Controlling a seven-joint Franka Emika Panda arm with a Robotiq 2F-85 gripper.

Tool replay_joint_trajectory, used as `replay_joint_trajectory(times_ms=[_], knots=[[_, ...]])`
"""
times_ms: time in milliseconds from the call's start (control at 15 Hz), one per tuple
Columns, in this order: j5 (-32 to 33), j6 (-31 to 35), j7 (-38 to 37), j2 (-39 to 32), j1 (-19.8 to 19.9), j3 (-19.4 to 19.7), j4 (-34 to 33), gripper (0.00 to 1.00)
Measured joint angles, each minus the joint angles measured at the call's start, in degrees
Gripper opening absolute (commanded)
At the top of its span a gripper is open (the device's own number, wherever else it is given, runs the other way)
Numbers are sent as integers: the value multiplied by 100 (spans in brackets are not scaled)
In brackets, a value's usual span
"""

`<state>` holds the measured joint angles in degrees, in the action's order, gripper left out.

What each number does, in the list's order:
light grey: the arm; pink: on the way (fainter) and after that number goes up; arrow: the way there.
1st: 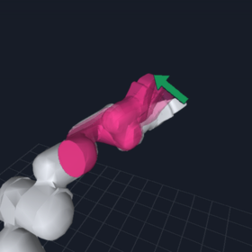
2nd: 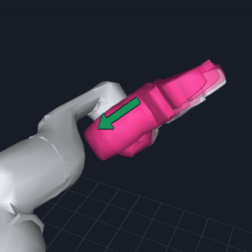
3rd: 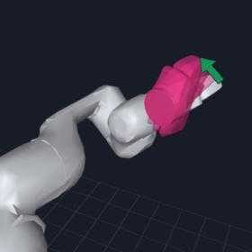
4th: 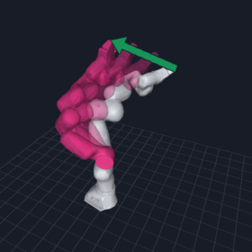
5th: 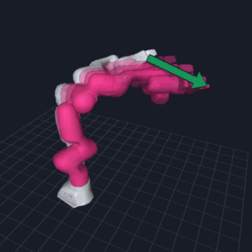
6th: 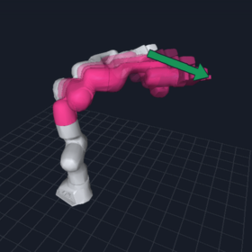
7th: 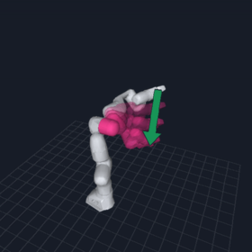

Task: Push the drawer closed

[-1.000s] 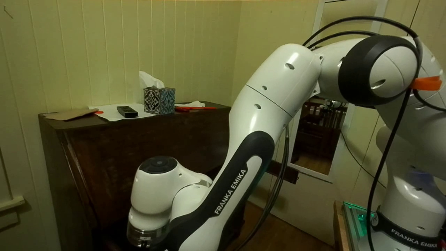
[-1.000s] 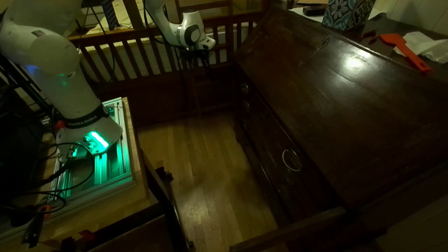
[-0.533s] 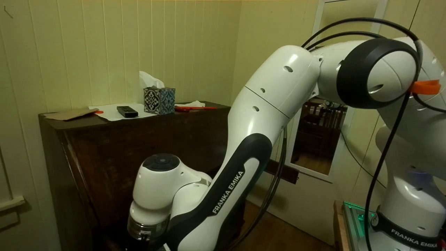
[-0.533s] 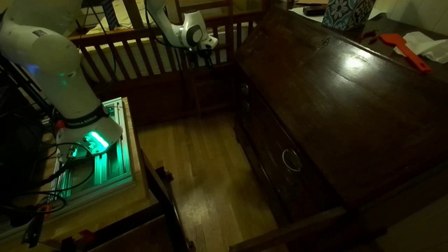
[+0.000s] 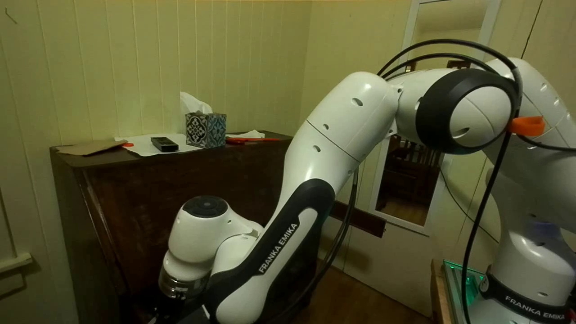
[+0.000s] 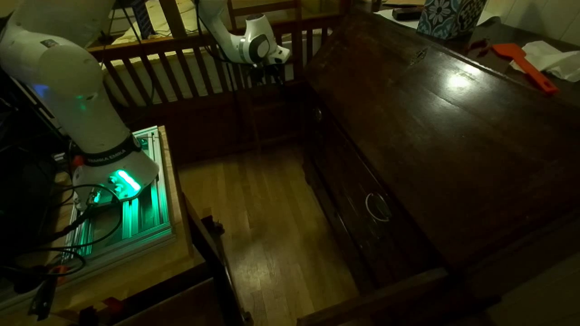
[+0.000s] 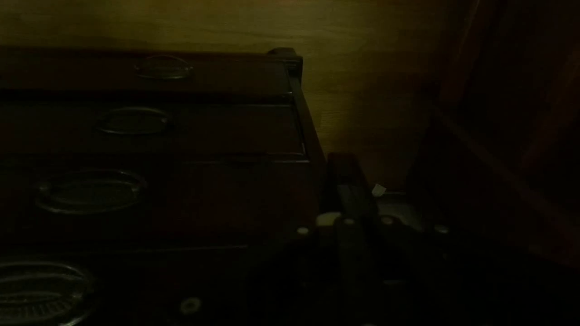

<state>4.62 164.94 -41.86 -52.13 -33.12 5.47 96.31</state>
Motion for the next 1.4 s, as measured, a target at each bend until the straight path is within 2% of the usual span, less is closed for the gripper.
replay_joint_trajectory(times_ms=[467,1000,1400], knots=[[-121,29,286,-507,376,-118,-835,0],[-159,17,539,-1087,543,-52,-1774,0],[-284,-204,694,-1219,622,-140,-1998,0]])
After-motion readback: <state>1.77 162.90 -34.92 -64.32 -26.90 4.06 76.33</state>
